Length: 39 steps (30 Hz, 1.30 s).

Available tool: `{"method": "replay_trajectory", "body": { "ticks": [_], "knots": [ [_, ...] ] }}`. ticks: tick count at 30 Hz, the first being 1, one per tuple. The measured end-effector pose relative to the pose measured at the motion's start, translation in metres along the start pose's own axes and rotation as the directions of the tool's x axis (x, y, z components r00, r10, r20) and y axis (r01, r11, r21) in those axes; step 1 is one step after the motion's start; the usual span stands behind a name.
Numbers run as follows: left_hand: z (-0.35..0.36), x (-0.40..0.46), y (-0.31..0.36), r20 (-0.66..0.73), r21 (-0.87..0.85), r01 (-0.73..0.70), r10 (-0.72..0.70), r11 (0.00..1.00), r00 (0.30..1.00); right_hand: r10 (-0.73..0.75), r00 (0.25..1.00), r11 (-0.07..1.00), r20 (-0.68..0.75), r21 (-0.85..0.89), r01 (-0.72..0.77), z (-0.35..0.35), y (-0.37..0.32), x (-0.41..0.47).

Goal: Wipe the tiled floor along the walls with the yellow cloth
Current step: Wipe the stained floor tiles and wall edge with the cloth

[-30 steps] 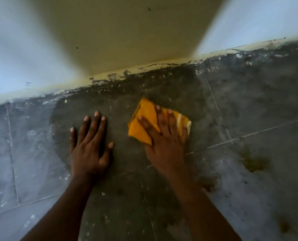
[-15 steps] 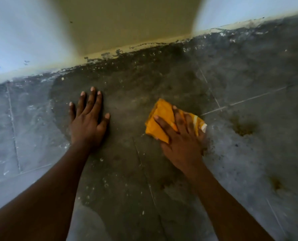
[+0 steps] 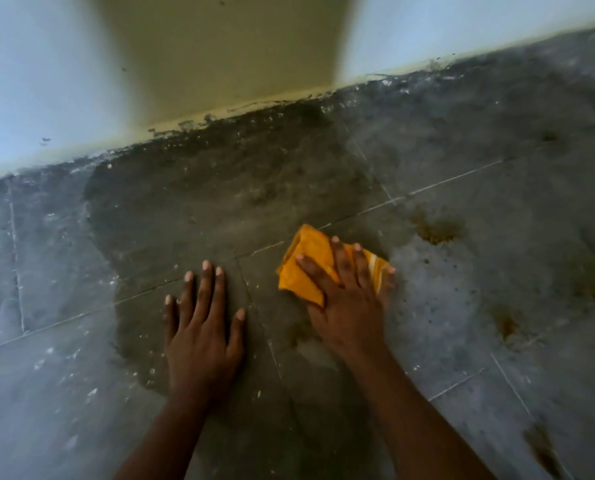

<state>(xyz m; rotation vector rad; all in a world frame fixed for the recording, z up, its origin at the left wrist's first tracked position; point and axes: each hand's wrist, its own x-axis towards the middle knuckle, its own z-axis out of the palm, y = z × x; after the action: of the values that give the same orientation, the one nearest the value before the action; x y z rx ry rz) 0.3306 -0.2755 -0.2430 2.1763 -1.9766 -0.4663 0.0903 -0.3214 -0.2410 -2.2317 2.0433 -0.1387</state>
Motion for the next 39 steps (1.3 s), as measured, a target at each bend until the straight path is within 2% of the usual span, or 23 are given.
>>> {"method": "replay_trajectory", "body": {
  "ticks": [1, 3, 4, 5, 8, 10, 12, 13, 14, 16, 18, 19, 21, 23, 25, 27, 29, 31, 33, 34, 36, 39],
  "knots": [
    [0.001, -0.002, -0.001, -0.017, 0.006, -0.005, 0.006, 1.000, 1.000, 0.113, 0.994, 0.994, -0.013, 0.003, -0.113, -0.001, 0.008, 0.016],
    [0.008, 0.001, -0.003, -0.042, 0.001, -0.014, 0.015, 1.000, 0.999, 0.364, 0.930, 0.930, -0.056, 0.077, -0.360, 0.004, 0.005, 0.057],
    [0.005, 0.004, -0.004, -0.066, 0.000, -0.025, 0.025, 1.000, 0.998, 0.421, 0.902, 0.905, -0.097, 0.110, -0.410, 0.002, -0.009, 0.072],
    [0.007, 0.004, -0.004, -0.072, 0.007, -0.027, 0.028, 1.000, 0.997, 0.416, 0.899, 0.908, -0.137, 0.118, -0.403, 0.005, -0.022, 0.079],
    [0.005, 0.003, -0.004, -0.070, 0.014, -0.032, 0.033, 0.999, 0.997, 0.130, 0.982, 0.991, -0.137, 0.042, -0.126, 0.014, -0.041, 0.049],
    [0.003, 0.003, -0.003, -0.051, 0.016, -0.027, 0.028, 1.000, 0.998, -0.048, 0.996, 0.999, -0.076, -0.004, 0.048, 0.009, -0.031, 0.011],
    [0.000, 0.002, -0.003, -0.049, -0.004, -0.016, 0.016, 1.000, 0.999, -0.120, 0.992, 0.992, -0.025, -0.042, 0.119, 0.006, -0.010, -0.019],
    [0.000, 0.002, -0.003, -0.051, -0.008, -0.013, 0.012, 1.000, 0.999, -0.108, 0.994, 0.992, -0.007, -0.065, 0.107, 0.004, 0.003, -0.023],
    [0.000, 0.003, -0.002, -0.047, -0.007, -0.013, 0.013, 1.000, 0.999, -0.049, 0.999, 0.996, 0.008, -0.070, 0.049, 0.004, 0.016, -0.021],
    [0.003, 0.003, -0.004, -0.055, -0.004, -0.026, 0.026, 1.000, 0.998, 0.176, 0.984, 0.984, -0.018, -0.031, -0.176, 0.003, 0.023, -0.002],
    [0.005, 0.003, -0.005, -0.066, -0.001, -0.024, 0.024, 1.000, 0.998, 0.403, 0.914, 0.915, -0.041, 0.058, -0.400, 0.005, 0.002, 0.026],
    [0.006, 0.004, -0.006, -0.067, 0.006, -0.026, 0.026, 1.000, 0.997, 0.448, 0.894, 0.891, -0.031, 0.095, -0.443, 0.007, -0.014, 0.037],
    [0.008, 0.005, -0.005, -0.072, 0.021, -0.026, 0.028, 0.999, 0.997, 0.342, 0.937, 0.938, -0.066, 0.086, -0.336, 0.011, -0.044, 0.035],
    [0.008, 0.005, -0.005, -0.086, 0.026, -0.026, 0.029, 0.999, 0.996, 0.087, 0.992, 0.996, -0.094, 0.033, -0.084, 0.014, -0.055, 0.005],
    [0.008, 0.003, -0.005, -0.098, 0.026, -0.022, 0.025, 0.999, 0.995, -0.088, 0.993, 0.996, -0.074, -0.003, 0.088, 0.014, -0.040, -0.029],
    [0.006, 0.004, -0.004, -0.066, 0.026, -0.037, 0.038, 0.999, 0.997, -0.073, 0.995, 0.997, -0.063, -0.028, 0.072, 0.012, -0.010, -0.044],
    [0.006, 0.006, -0.005, -0.066, 0.028, -0.039, 0.041, 0.999, 0.997, 0.097, 0.993, 0.995, -0.074, 0.004, -0.097, 0.010, 0.005, -0.033],
    [0.006, 0.004, -0.005, -0.063, 0.015, -0.032, 0.032, 0.999, 0.997, 0.312, 0.948, 0.950, -0.056, 0.032, -0.310, 0.007, -0.013, -0.013],
    [0.005, 0.004, -0.003, -0.074, 0.019, -0.028, 0.029, 0.999, 0.997, 0.386, 0.922, 0.921, -0.016, 0.067, -0.385, 0.007, -0.043, 0.002],
    [0.006, 0.005, -0.003, -0.069, 0.023, -0.022, 0.023, 1.000, 0.997, 0.356, 0.934, 0.931, -0.005, 0.084, -0.355, 0.009, -0.056, 0.004],
    [0.006, 0.004, -0.004, -0.075, 0.024, -0.021, 0.022, 1.000, 0.997, 0.191, 0.981, 0.980, -0.036, 0.068, -0.188, 0.012, -0.065, -0.009],
    [0.005, 0.005, -0.003, -0.077, 0.008, -0.036, 0.036, 0.999, 0.996, -0.043, 0.997, 0.999, -0.070, 0.016, 0.044, 0.014, -0.044, -0.044]
  ]
}}
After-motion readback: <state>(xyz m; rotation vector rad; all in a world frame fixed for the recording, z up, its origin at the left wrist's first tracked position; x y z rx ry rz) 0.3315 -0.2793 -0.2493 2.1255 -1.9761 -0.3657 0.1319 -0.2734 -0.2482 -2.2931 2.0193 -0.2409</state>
